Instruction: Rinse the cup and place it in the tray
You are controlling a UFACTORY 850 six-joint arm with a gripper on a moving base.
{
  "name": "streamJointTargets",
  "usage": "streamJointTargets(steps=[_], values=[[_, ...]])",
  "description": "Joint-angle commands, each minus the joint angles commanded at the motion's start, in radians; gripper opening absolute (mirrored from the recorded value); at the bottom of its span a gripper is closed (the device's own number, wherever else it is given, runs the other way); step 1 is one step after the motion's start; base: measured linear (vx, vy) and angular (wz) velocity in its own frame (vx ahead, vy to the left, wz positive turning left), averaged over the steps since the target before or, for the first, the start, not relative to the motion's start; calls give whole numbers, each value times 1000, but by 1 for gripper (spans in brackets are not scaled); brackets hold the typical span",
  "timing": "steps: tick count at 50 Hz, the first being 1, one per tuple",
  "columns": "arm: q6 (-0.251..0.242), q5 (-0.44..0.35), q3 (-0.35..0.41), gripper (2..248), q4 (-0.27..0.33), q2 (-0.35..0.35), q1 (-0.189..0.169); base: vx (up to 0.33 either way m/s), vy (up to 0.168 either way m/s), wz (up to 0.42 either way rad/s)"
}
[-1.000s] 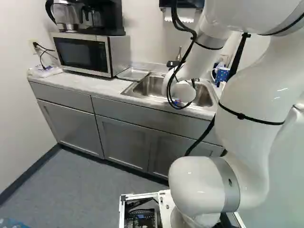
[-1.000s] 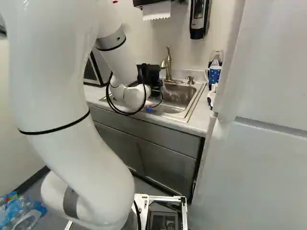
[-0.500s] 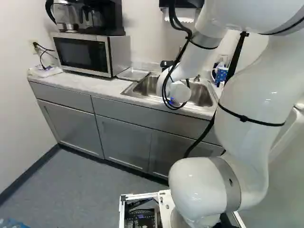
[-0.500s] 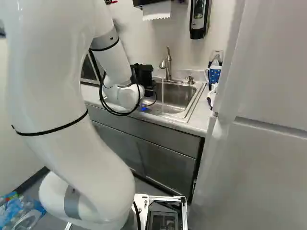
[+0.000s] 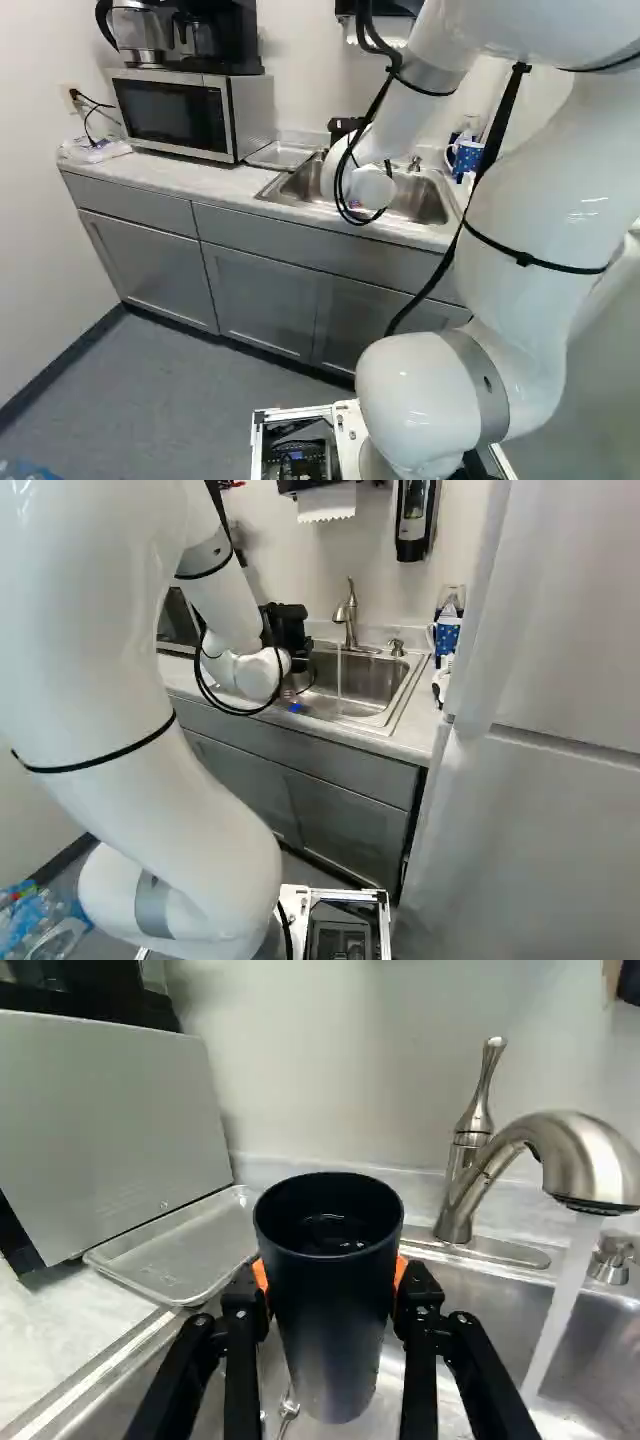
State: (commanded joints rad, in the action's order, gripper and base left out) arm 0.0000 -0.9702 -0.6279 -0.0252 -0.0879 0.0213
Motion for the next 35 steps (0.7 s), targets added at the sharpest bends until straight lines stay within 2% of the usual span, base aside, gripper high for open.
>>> streamJointTargets(steps=[12,35], values=[[0,16,-7,125,0,20,3,0,0,0],[0,92,-45,125,-11,34,27,0,0,0]])
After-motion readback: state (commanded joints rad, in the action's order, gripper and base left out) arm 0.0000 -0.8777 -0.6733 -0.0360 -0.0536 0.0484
